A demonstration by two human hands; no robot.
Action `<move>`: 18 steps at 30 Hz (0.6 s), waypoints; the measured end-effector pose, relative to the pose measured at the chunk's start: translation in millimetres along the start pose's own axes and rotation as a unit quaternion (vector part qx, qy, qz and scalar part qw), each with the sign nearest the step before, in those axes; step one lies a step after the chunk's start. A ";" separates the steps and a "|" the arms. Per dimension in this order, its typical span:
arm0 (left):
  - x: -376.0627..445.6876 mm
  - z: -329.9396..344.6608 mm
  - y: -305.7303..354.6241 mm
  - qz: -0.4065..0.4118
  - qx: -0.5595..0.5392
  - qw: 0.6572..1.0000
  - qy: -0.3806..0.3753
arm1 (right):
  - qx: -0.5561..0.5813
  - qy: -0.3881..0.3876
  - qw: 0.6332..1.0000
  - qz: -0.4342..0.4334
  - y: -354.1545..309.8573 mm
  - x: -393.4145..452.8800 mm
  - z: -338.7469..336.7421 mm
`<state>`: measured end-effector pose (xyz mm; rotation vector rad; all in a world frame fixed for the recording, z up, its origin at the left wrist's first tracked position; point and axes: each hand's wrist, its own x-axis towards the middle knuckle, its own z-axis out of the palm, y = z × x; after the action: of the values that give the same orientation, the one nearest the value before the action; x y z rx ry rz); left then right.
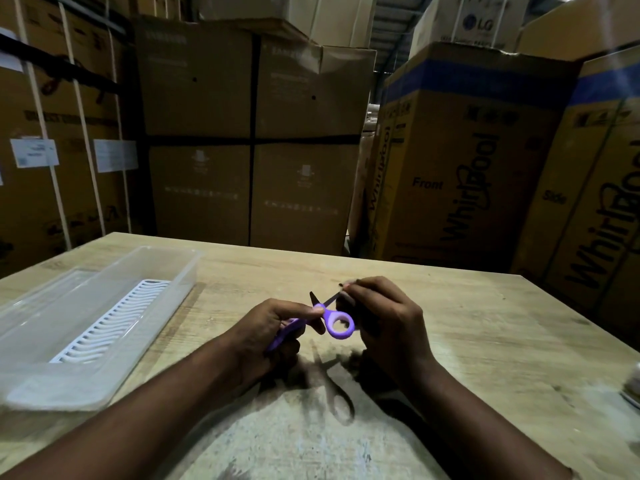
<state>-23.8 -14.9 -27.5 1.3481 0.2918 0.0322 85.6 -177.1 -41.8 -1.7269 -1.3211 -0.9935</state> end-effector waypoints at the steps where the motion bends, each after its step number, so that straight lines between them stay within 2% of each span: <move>1: 0.5 -0.1 -0.4 0.002 0.004 1.000 0.000 | -0.003 0.002 1.000 -0.009 -0.4 -0.4 -0.8; 5: 0.7 1.6 -0.4 0.008 0.005 1.000 0.007 | 0.022 -0.035 0.997 -0.065 -11.6 -6.8 0.1; 10: -2.5 1.1 -0.6 0.024 0.059 0.998 0.013 | -0.012 -0.016 1.000 0.005 4.0 -2.7 2.8; 15: -0.9 0.4 -0.9 0.037 0.064 0.997 0.009 | -0.002 -0.047 0.996 -0.070 -4.5 -7.5 1.9; 18: 1.3 -1.3 -0.9 0.051 0.085 0.995 0.014 | -0.013 -0.049 0.997 -0.052 -0.7 -5.6 1.6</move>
<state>-23.0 -13.6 -28.8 1.5321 0.2535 0.1146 84.1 -177.8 -47.5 -1.7616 -1.4803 -0.9987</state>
